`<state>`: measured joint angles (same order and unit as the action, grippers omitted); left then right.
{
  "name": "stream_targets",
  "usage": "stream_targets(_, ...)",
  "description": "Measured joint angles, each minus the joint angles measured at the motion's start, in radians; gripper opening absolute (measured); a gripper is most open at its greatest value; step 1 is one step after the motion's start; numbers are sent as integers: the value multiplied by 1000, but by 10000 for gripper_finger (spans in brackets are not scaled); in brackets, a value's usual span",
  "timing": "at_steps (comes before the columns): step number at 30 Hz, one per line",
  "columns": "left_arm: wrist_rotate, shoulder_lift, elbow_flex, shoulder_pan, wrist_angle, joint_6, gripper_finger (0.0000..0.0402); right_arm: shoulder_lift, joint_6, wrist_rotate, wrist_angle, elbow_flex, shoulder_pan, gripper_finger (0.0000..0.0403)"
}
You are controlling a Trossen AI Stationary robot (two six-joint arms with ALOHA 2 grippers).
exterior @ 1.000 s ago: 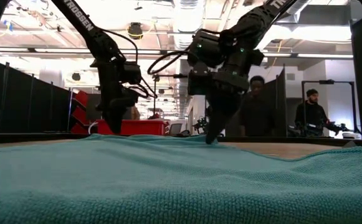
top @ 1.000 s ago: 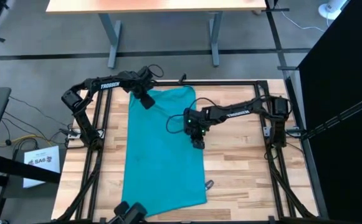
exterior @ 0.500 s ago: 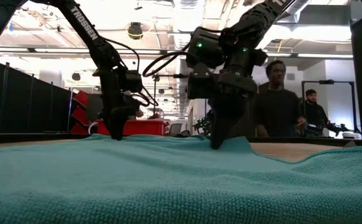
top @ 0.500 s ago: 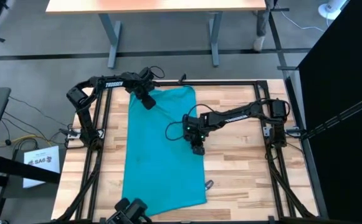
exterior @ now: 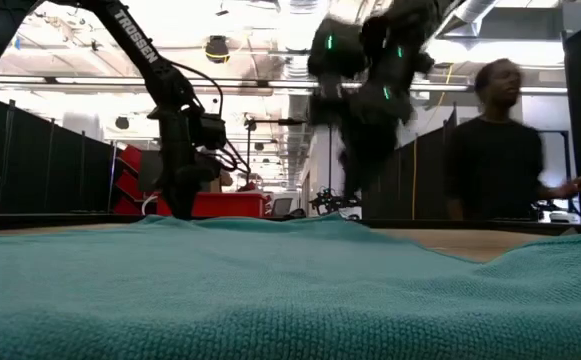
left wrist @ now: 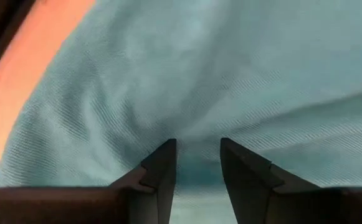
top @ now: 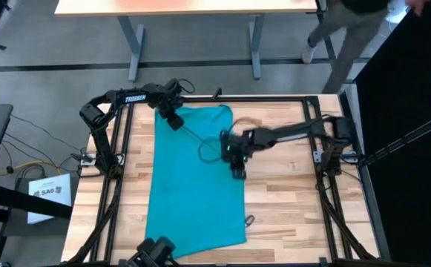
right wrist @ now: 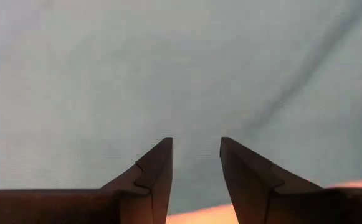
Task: Roll towel
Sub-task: Roll the blue towel
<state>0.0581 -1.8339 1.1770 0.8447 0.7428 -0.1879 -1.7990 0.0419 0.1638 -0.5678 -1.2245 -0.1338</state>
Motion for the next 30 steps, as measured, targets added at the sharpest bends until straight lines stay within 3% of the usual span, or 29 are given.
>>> stream_targets(7,7,78,67,-72,96,-24,109,76,19,3,6,-15,-192,122)
stream_targets(12,8,103,69,-223,228,-10,109,-29,58,41,3,-60,-330,122)
stream_targets(18,9,109,13,-464,314,100,109,-182,147,95,-84,-268,-433,122)
stream_targets(23,9,182,-142,-606,190,251,109,-298,235,109,-165,-481,-458,122)
stream_targets(30,9,323,-352,-692,-31,505,109,-473,325,99,-339,-678,-502,122)
